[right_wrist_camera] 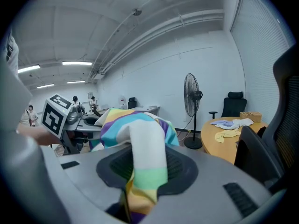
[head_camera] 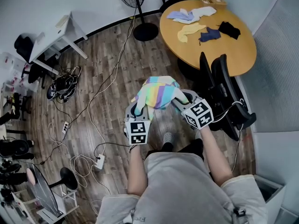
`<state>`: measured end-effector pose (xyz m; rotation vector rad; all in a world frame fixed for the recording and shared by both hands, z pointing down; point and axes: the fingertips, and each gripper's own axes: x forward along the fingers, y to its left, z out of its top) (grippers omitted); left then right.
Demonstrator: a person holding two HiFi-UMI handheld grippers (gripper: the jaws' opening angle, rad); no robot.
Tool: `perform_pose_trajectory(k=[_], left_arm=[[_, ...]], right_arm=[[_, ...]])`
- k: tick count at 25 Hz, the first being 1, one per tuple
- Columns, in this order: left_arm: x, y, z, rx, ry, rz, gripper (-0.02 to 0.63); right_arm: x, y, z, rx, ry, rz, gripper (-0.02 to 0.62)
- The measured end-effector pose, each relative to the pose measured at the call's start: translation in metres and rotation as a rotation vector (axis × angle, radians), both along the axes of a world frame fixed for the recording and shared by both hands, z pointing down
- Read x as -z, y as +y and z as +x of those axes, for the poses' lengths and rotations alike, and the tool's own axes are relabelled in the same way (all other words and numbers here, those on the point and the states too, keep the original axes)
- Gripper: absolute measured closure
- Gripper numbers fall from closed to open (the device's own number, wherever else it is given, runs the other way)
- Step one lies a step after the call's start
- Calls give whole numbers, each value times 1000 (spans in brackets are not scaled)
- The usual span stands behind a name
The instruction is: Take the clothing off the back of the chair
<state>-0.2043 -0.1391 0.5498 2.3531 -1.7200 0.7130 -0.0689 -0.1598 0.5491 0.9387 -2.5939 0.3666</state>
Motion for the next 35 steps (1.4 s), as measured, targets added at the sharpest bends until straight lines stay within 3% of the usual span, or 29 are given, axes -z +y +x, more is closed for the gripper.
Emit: perform_pose_trajectory(k=[35], left_arm=[[10, -7, -4, -7, 15, 20, 534]], right_arm=[[9, -8, -4, 6, 22, 33, 471]])
